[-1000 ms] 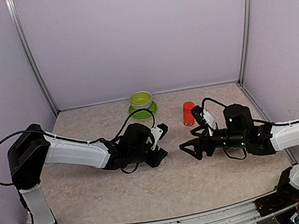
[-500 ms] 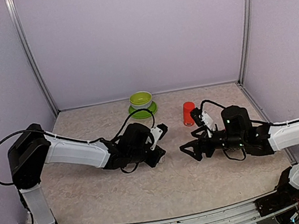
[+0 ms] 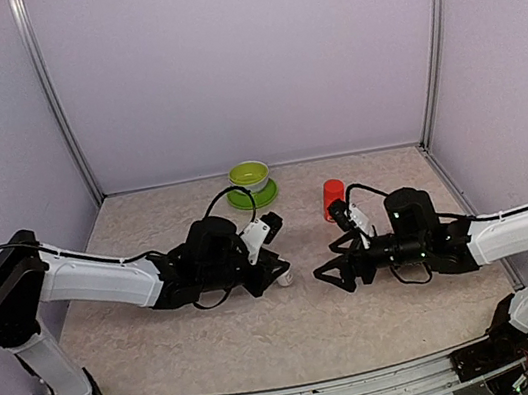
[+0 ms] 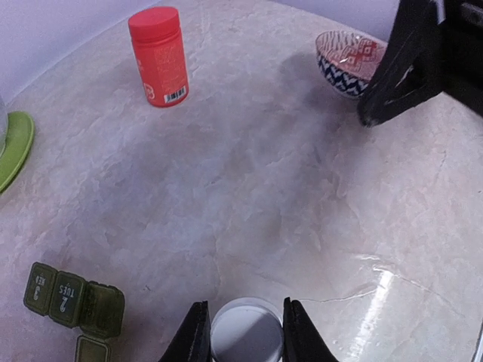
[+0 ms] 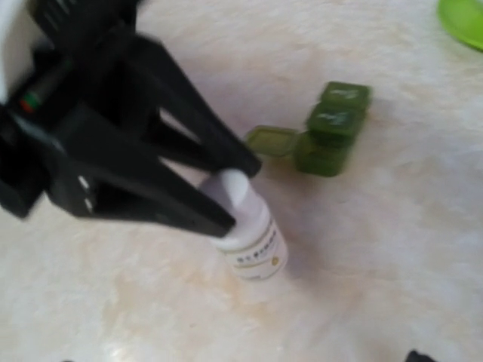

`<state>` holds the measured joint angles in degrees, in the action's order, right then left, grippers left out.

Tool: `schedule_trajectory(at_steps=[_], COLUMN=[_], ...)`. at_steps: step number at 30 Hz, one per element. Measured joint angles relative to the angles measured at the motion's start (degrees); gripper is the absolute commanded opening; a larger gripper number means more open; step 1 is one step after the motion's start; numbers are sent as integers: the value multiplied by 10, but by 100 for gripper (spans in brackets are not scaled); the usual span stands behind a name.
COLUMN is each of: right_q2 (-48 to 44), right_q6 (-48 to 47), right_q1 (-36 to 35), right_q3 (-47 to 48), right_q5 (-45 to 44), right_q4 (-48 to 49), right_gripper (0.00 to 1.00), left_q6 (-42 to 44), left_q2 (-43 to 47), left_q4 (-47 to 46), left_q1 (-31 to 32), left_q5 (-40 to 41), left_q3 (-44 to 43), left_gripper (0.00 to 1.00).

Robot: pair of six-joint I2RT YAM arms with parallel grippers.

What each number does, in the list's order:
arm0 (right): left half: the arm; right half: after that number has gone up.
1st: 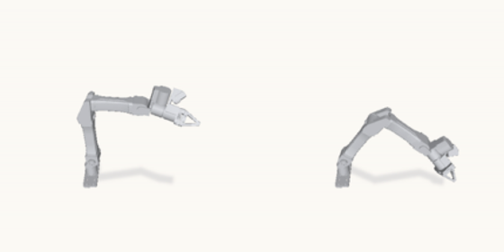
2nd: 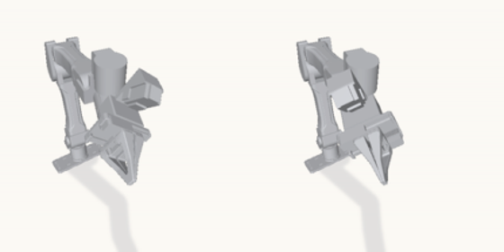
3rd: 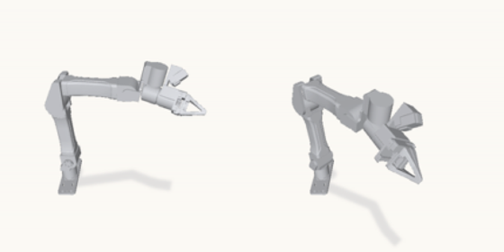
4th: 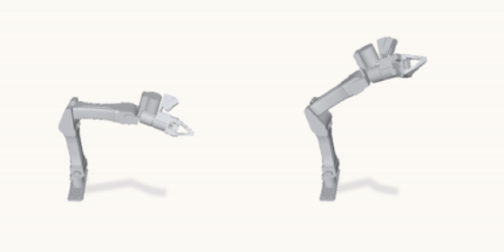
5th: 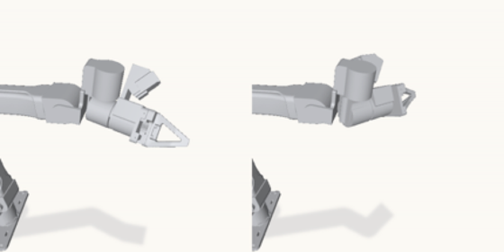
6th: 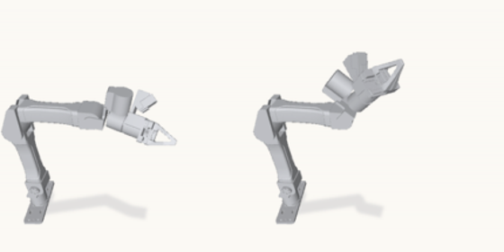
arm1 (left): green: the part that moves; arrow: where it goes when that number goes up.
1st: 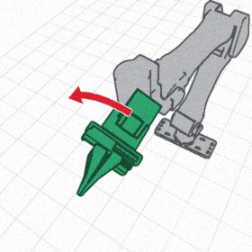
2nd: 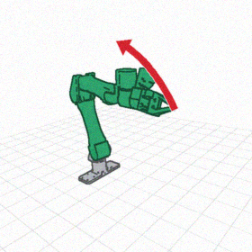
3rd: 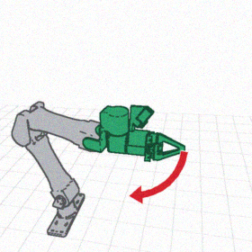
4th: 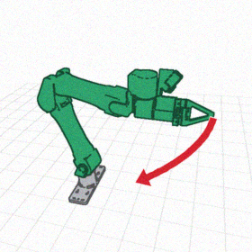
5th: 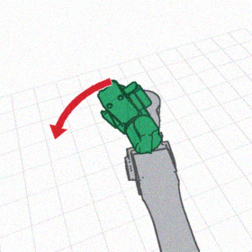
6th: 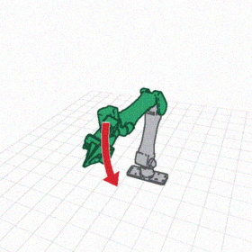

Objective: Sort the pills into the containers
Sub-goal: Pick up the pill bottle from the center of the board, then pass from the left arm to the right

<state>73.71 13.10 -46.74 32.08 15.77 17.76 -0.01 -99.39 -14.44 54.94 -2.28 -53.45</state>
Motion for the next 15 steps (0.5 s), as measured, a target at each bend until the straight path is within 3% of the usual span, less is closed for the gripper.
schedule_trajectory(at_steps=[6, 15], right_q2=[8, 33], right_q6=[12, 63], right_q1=[0, 0], right_q3=[-2, -24], right_q5=[70, 201], right_q4=[41, 197], right_gripper=[92, 87], left_q6=[-17, -73], left_q2=[80, 148], left_q4=[-87, -199], left_q1=[0, 0], left_q5=[-59, -148], left_q3=[66, 122], left_gripper=[6, 6])
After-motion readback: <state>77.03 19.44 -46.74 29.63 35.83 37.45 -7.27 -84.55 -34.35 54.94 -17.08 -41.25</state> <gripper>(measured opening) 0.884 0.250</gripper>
